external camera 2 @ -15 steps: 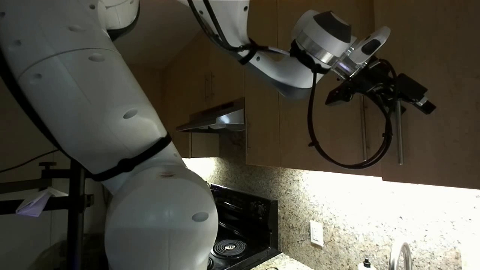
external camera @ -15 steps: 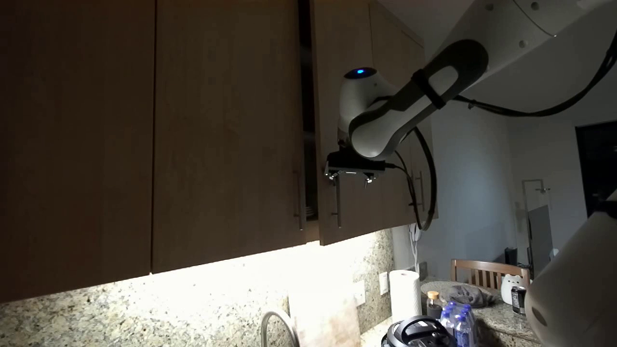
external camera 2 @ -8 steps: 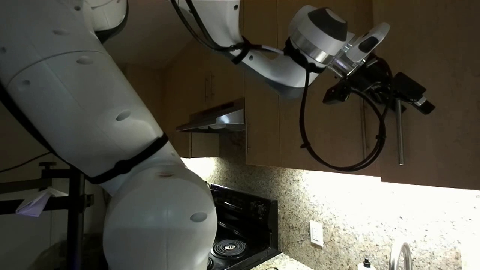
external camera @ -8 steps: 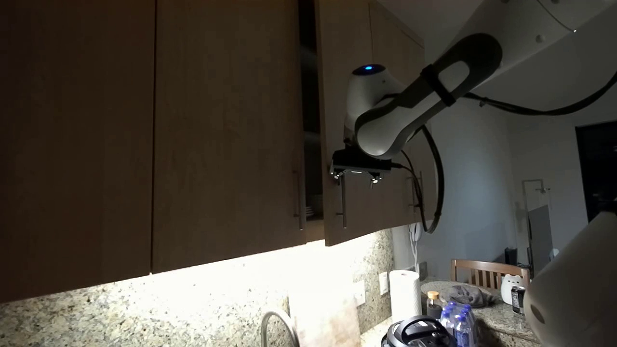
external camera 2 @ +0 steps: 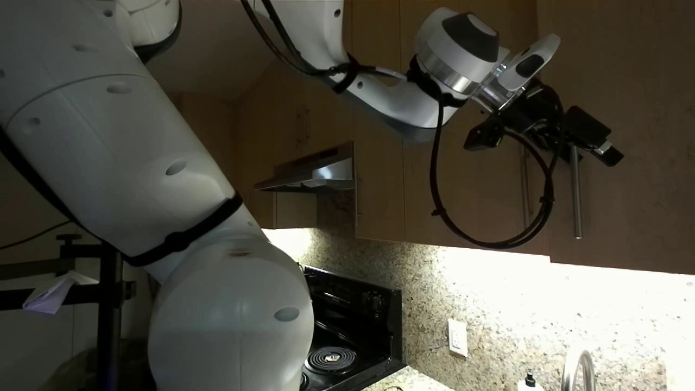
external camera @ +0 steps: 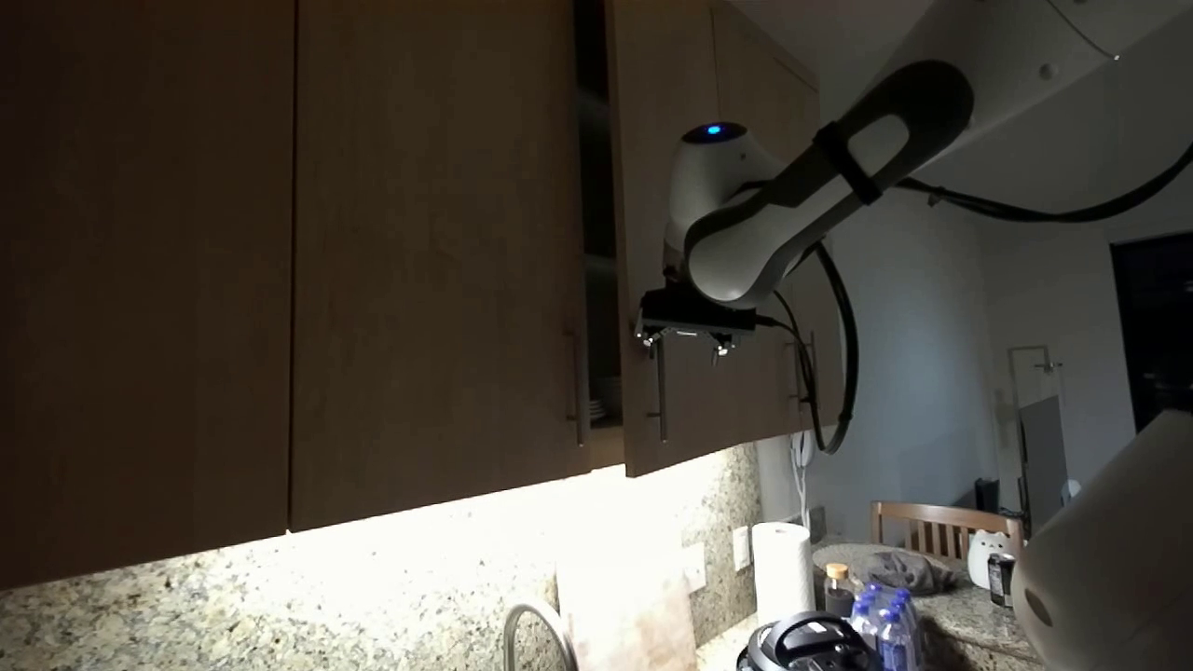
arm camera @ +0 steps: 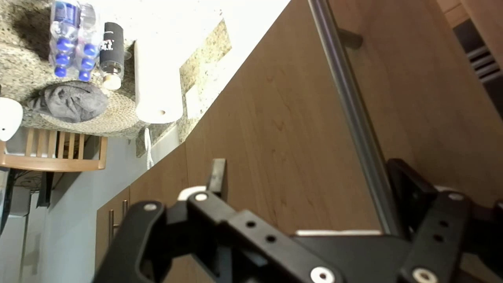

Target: Open the top right cabinet door

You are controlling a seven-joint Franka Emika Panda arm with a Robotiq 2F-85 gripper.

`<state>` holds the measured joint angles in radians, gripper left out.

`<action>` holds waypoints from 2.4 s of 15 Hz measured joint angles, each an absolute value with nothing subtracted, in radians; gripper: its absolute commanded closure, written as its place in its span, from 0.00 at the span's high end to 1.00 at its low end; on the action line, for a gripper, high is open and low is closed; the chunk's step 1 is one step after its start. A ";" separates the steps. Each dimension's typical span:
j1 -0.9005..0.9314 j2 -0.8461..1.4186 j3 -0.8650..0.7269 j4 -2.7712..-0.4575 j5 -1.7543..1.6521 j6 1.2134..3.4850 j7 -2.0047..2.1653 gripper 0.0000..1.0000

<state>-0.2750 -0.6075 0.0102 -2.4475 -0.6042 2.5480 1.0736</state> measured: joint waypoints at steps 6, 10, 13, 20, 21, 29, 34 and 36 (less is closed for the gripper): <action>-0.288 -0.604 0.039 -2.446 -0.603 2.550 1.074 1.00; -0.302 -0.596 0.081 -2.449 -0.603 2.544 1.074 1.00; -0.324 -0.595 0.081 -2.451 -0.603 2.536 1.074 1.00; -0.333 -0.594 0.060 -2.451 -0.601 2.532 1.062 1.00; -0.323 -0.594 0.061 -2.451 -0.601 2.533 1.053 1.00; -0.277 -0.586 0.141 -2.432 -0.613 2.548 1.020 1.00; -0.306 -0.525 0.162 -2.366 -0.690 2.603 1.020 1.00; -0.316 -0.487 0.162 -2.334 -0.725 2.609 1.020 1.00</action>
<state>-0.3161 -0.4866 0.1622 -2.3340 -0.7252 2.6093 1.0196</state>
